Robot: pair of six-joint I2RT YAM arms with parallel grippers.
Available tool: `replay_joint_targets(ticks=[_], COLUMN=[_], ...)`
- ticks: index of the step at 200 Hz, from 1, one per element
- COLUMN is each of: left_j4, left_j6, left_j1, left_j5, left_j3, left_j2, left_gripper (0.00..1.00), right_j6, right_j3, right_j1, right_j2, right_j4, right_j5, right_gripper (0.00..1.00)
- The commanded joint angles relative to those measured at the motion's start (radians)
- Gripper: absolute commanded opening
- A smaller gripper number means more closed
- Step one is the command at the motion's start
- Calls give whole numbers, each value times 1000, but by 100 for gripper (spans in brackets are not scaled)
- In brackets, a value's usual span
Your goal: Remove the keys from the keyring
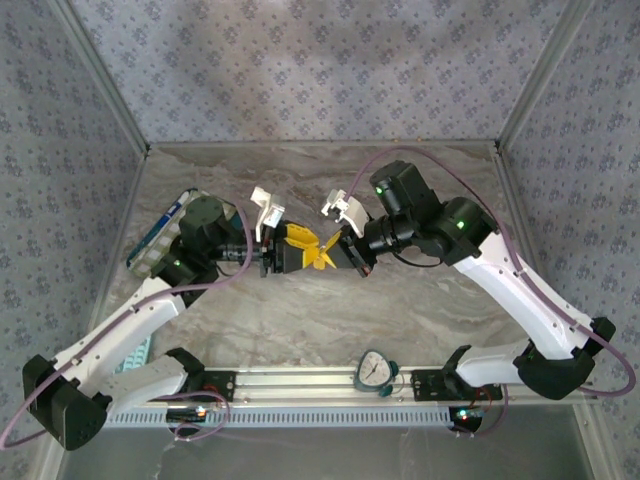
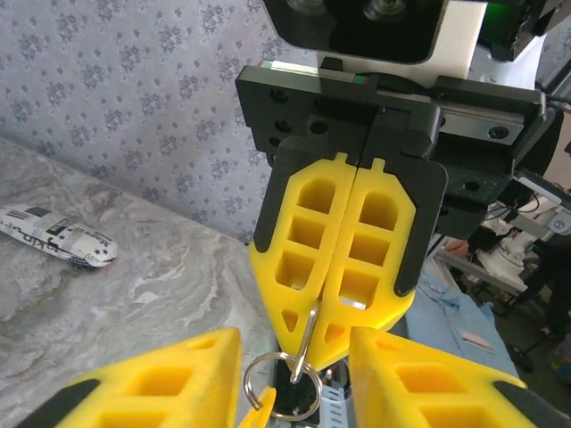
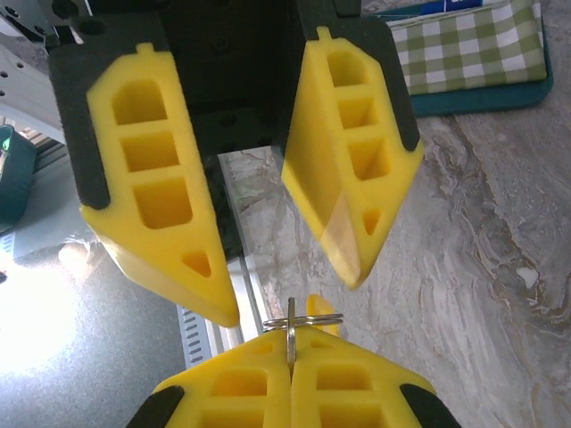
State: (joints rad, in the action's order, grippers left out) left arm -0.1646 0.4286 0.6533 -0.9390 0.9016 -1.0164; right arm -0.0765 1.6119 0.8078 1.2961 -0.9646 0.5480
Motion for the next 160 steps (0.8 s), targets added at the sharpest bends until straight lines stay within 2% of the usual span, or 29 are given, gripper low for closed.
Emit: replay_joint_targets(ticks=[1, 19, 40, 57, 115, 132, 160], left_j4=[-5, 2, 8, 18, 37, 28, -11], left_j6=[-16, -24, -32, -42, -70, -65, -41], left_j1=[15, 20, 23, 26, 39, 37, 29], left_j5=[-35, -32, -35, -38, 4, 40, 70], left_j3=[39, 42, 46, 49, 45, 36, 23], left_j2=[-12, -16, -17, -16, 1, 14, 29], left_gripper=[34, 29, 10, 0, 0, 0, 0], right_j6=[-7, -6, -3, -2, 34, 63, 110], right_j3=[-7, -9, -10, -13, -38, -69, -131], right_j1=[-3, -4, -10, -15, -40, -63, -95], right_j2=[-19, -24, -27, -27, -49, -69, -105], right_j4=[18, 26, 29, 33, 79, 122, 203], right_j5=[37, 53, 54, 70, 106, 134, 191], right_gripper=[0, 0, 0, 0, 0, 10, 15])
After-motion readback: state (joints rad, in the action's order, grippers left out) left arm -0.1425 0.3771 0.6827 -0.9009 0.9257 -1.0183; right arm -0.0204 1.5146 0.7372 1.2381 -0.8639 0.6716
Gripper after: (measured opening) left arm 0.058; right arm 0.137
